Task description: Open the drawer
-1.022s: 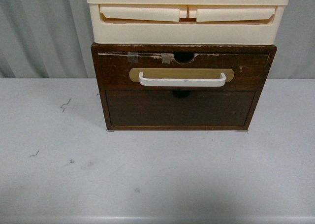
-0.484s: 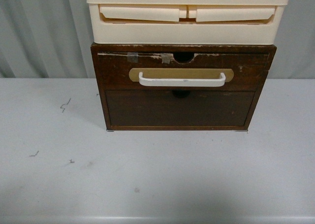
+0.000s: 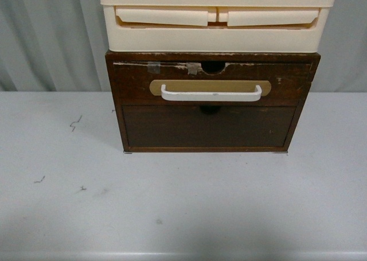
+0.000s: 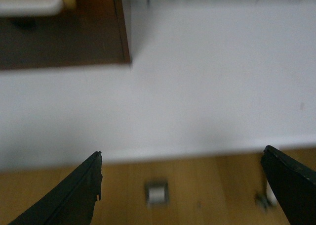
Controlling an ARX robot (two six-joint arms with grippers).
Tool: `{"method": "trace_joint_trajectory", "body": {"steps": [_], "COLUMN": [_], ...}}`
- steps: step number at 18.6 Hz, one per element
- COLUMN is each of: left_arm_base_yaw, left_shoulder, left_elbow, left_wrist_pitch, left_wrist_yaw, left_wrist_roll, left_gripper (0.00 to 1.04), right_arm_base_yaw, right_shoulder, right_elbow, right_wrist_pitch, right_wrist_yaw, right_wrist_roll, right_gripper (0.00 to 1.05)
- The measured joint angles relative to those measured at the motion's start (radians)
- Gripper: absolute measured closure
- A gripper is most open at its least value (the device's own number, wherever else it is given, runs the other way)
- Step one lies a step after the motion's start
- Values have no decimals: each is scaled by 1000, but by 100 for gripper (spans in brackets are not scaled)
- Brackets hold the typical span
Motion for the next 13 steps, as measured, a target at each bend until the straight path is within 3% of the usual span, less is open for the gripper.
{"method": "trace_joint_trajectory", "body": {"steps": [7, 8, 10, 11, 13], "left_arm_base_yaw": [-18, -27, -77, -107, -153], "left_shoulder": [222, 282, 477, 591, 841], "left_elbow": [89, 104, 131, 140, 178], "left_wrist_pitch": [25, 72, 278, 405, 661], "left_wrist_yaw": [85, 125, 241, 275, 338], "left_wrist_roll": [-96, -148, -332, -428, -605], "left_gripper": [7, 7, 7, 7, 7], "right_arm_base_yaw": [-84, -112, -141, -130, -103], "right_shoulder": [151, 198, 369, 501, 775], "right_elbow": [45, 51, 58, 58, 84], "right_wrist_pitch": [33, 91, 286, 458, 758], "right_wrist_yaw": [-138, -206, -393, -473, -519], "right_wrist_roll": [78, 137, 315, 435, 631], "right_gripper": [6, 6, 6, 6, 6]}}
